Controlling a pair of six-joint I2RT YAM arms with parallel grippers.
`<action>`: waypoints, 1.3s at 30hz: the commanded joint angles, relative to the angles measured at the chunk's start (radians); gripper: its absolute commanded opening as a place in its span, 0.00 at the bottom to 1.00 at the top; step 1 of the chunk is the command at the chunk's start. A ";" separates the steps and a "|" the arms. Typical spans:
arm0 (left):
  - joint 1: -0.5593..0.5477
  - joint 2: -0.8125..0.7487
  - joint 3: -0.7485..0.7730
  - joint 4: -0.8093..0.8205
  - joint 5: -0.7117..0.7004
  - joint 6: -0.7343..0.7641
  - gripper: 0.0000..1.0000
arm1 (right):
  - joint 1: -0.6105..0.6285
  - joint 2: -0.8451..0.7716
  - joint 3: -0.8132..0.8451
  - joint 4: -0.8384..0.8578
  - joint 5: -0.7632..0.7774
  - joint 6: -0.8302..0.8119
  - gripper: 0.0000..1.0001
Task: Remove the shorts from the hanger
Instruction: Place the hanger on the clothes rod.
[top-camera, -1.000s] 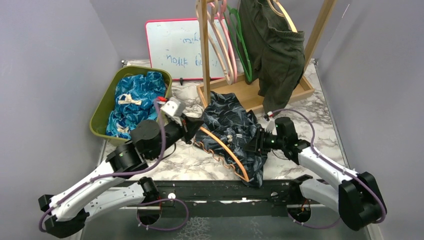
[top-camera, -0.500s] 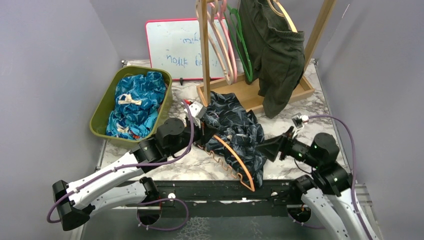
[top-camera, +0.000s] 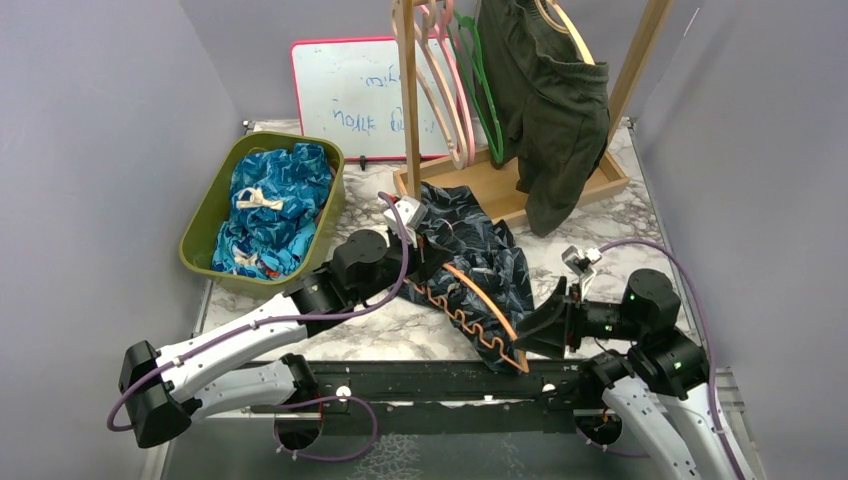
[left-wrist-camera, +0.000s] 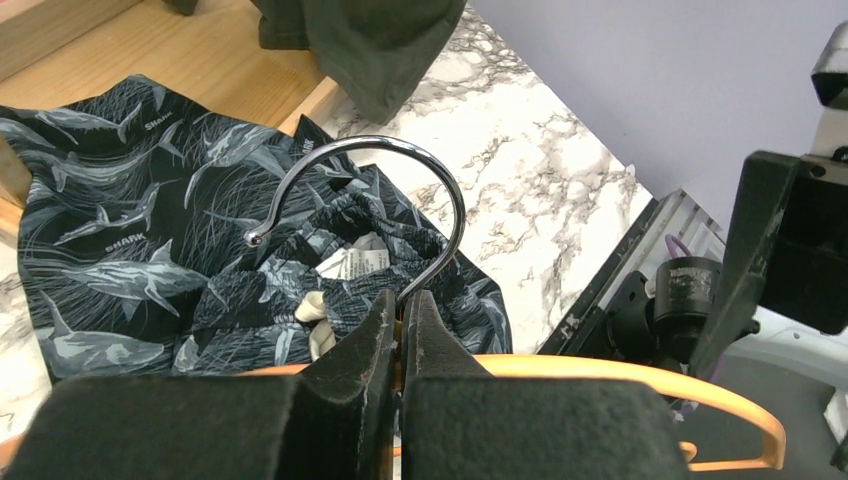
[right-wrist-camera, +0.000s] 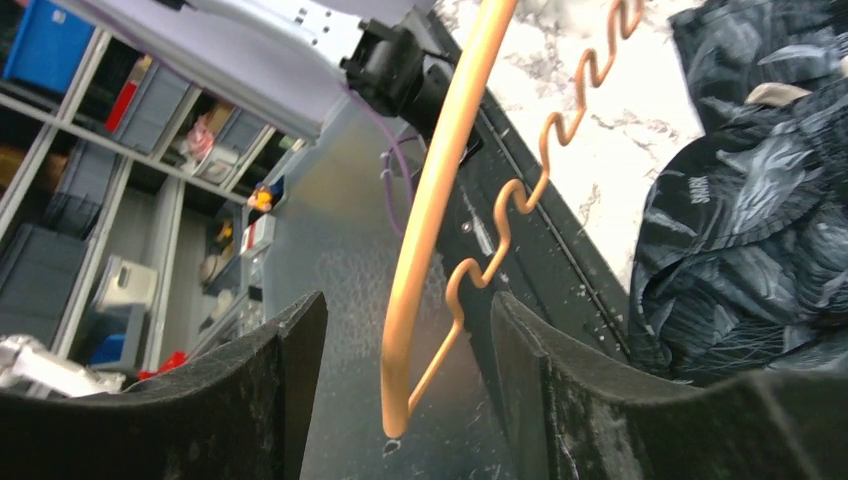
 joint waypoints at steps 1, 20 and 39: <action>0.000 0.019 -0.004 0.129 0.037 -0.014 0.00 | 0.000 -0.015 -0.037 0.016 -0.122 0.025 0.57; -0.001 0.038 -0.042 0.133 0.061 -0.005 0.55 | 0.001 -0.085 0.007 -0.138 0.173 0.072 0.02; -0.001 -0.239 -0.127 -0.063 -0.088 -0.014 0.99 | 0.001 -0.197 0.237 -0.255 0.532 0.081 0.02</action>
